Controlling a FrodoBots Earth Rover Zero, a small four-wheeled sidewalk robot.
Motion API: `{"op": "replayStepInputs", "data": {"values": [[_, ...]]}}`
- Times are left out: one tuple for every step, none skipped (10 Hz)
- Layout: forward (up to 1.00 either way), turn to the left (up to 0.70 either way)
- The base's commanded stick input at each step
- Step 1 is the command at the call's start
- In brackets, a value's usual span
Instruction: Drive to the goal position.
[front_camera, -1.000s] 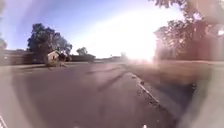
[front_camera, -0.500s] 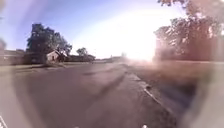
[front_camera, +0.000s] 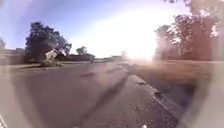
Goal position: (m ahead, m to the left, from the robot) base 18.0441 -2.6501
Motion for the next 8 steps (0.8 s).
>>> {"op": "replayStepInputs", "data": {"values": [[1.00,0.00],[1.00,0.00],[1.00,0.00],[1.00,0.00],[1.00,0.00],[1.00,0.00],[1.00,0.00],[1.00,0.00]]}}
